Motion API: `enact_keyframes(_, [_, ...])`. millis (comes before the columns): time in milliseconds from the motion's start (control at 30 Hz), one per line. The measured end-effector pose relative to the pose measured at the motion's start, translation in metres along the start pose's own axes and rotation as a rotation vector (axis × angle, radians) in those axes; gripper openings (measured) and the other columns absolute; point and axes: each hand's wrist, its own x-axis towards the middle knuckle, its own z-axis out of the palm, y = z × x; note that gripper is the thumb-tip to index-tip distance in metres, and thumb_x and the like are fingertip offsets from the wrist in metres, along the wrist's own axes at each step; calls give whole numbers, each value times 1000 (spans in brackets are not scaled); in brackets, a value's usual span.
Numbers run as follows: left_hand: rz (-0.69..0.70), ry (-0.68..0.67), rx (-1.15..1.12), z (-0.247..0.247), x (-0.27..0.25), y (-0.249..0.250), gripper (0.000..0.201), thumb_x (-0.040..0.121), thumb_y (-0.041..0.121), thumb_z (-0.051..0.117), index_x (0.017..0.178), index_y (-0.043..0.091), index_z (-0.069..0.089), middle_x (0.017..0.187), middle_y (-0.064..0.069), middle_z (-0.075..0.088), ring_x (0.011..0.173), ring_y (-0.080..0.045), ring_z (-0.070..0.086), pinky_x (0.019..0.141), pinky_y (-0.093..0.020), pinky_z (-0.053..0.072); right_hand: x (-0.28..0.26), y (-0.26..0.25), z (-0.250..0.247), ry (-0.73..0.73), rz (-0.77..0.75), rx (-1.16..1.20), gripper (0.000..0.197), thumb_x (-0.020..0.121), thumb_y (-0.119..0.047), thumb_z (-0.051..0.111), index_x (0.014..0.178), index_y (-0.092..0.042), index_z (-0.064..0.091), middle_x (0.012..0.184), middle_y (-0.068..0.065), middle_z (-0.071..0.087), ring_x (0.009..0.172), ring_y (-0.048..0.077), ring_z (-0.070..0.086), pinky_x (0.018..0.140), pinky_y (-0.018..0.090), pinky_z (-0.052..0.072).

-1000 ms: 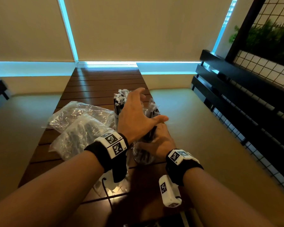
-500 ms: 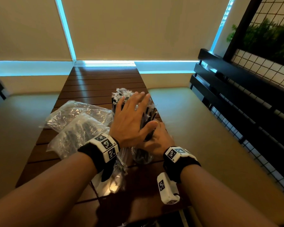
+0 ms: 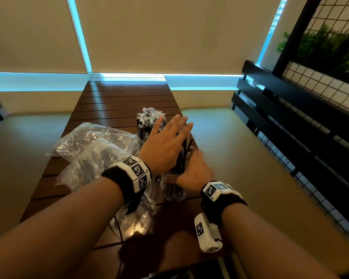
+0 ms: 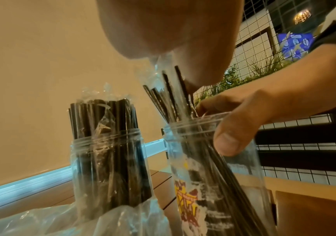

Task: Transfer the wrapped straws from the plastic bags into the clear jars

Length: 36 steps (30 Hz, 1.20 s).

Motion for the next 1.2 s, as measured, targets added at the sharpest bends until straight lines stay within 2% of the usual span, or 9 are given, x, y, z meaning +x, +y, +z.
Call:
enact_keyframes(100, [-22,-123,27,3,-3,-2,70,100,31,48,157,18,10,165,-5,12,152,-24,7,121,-54,4,-1,-2,-3,-18,3,28,115,36,-84,70,133,-32,34,129,-6,42,119,22,51,99,54,45])
enact_keyframes(300, [-55,47,-118,-14,-1,-5,72,93,56,48,153,23,24,154,-7,30,142,-27,31,118,-55,17,-19,-14,-20,-26,34,-186,153,33,-100,52,153,-17,9,154,9,24,140,33,28,110,56,30])
enact_keyframes(433, [-149,217,-317,-30,-10,-13,63,95,61,33,143,21,39,139,-6,42,124,-22,45,106,-47,33,-36,-32,-35,227,24,-293,121,44,-103,39,127,-14,40,126,9,43,116,30,45,96,49,40])
enact_keyframes(567, [-407,417,-455,-28,-32,-42,31,96,41,46,115,17,52,114,-2,49,97,-18,52,82,-36,47,-41,-43,-36,487,-65,-325,87,61,-97,37,98,-19,44,99,1,45,89,22,47,81,40,42])
enact_keyframes(667, [-547,179,-405,-17,-59,-66,17,89,37,55,92,20,51,96,1,51,85,-22,56,70,-38,48,-44,-47,-23,601,-191,-231,66,71,-85,47,87,-21,39,87,-3,41,75,18,41,71,34,38])
enact_keyframes(733, [-512,-136,-309,-8,-80,-69,45,82,63,58,95,20,50,98,2,51,85,-20,55,69,-35,47,-51,-53,-10,640,-382,-152,53,78,-69,59,81,-22,36,81,-5,38,69,15,36,61,27,33])
enact_keyframes(867, [-450,-486,-121,14,-106,-48,89,65,80,59,125,18,39,121,-5,44,106,-27,54,78,-41,49,-59,-75,17,272,-661,-242,28,89,-39,58,76,-25,36,76,-8,41,64,14,40,53,27,29])
enact_keyframes(1000, [-547,-580,-167,30,-112,-45,67,75,52,68,123,17,37,125,-9,44,110,-32,56,82,-43,51,-42,-73,49,-196,-439,-385,20,90,-38,53,80,-21,49,91,8,63,85,32,62,65,33,44])
enact_keyframes(1200, [-605,-485,-486,12,-107,-66,17,83,14,60,98,11,53,102,-11,62,93,-28,60,72,-33,49,-17,-69,88,-254,-236,-333,19,90,-15,55,102,-5,67,109,19,66,101,36,64,78,34,50])
